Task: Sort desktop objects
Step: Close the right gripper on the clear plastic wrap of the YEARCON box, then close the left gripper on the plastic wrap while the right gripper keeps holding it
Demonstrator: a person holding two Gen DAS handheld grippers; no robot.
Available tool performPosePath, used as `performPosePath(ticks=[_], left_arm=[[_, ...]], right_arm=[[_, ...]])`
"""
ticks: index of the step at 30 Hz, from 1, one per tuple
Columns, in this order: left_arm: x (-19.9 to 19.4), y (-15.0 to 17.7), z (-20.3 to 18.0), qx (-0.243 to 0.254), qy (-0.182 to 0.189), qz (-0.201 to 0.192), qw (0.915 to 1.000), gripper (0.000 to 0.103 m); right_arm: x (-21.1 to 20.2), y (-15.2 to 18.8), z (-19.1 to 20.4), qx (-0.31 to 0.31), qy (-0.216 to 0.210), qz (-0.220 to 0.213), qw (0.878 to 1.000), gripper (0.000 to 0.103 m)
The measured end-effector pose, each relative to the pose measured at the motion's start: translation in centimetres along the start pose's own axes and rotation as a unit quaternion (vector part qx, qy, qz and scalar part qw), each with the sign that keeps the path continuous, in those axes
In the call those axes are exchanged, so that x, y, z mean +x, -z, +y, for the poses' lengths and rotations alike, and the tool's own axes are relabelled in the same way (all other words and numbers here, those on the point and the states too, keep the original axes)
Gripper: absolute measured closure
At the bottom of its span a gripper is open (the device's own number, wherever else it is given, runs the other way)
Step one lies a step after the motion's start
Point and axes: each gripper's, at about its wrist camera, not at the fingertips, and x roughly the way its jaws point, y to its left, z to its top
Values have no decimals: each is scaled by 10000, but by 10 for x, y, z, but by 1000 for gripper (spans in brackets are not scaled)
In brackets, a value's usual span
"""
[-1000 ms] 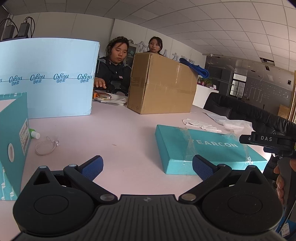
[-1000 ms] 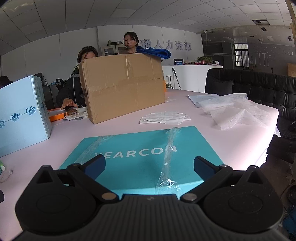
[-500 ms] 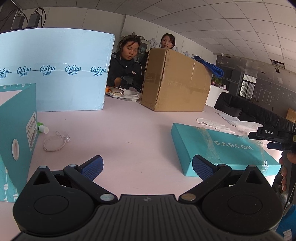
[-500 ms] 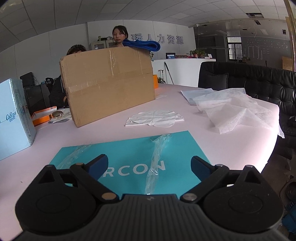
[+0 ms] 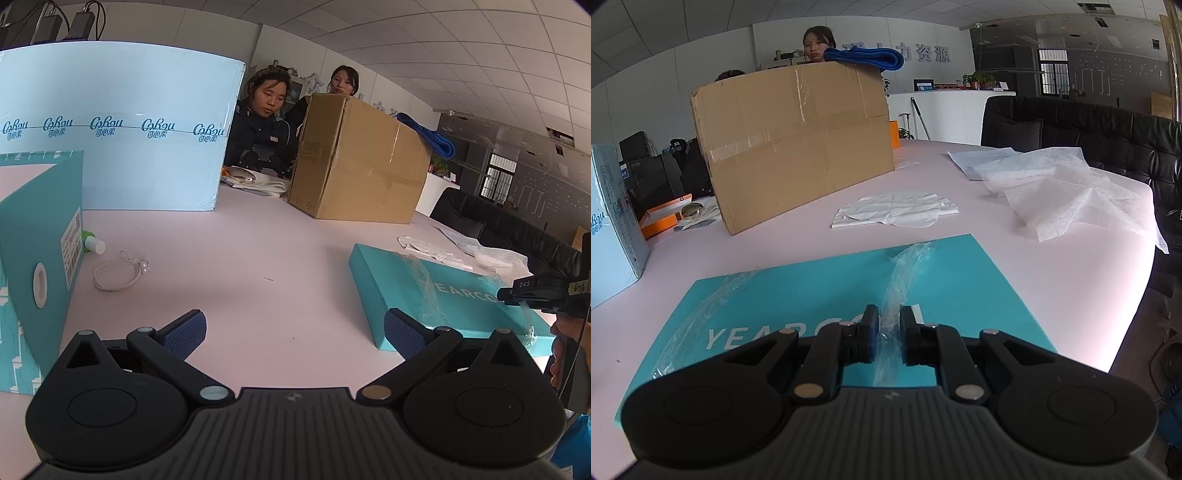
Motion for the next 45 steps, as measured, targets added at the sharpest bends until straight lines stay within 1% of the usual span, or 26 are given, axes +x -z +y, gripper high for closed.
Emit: performPosePath(ticks=[5,11,18,21,24,32,38,45], left_arm=[[0,0,2,-61,-10,1,10000,0],[-3,0,3,-69,-17,-4,10000,0],[-5,0,7,-98,-48,-3,9999,0],[-6,0,9,-106,-75,-12,9999,0],[-7,-1,12,-121,-108,-19,9999,0],[-14,-1,16,-118,-169,-74,9998,0],[-19,-2,18,-108,-184,-126,9997,0],[-26,-2,23,-116,-243,-149,9995,0]], right_arm=[[2,2,7,-223,13,-22,9997,91],[2,5,14,-334,-188,-56,9992,91],[0,13,30,-767,-414,-214,9960,91],[-2,17,33,-842,-689,-259,9937,91],[-3,17,33,-748,-1029,-226,9916,91],[-13,24,48,-844,-1608,-175,9832,91],[-22,31,68,-1231,-1869,-168,9745,91],[-29,36,80,-1385,-2055,-124,9687,91]])
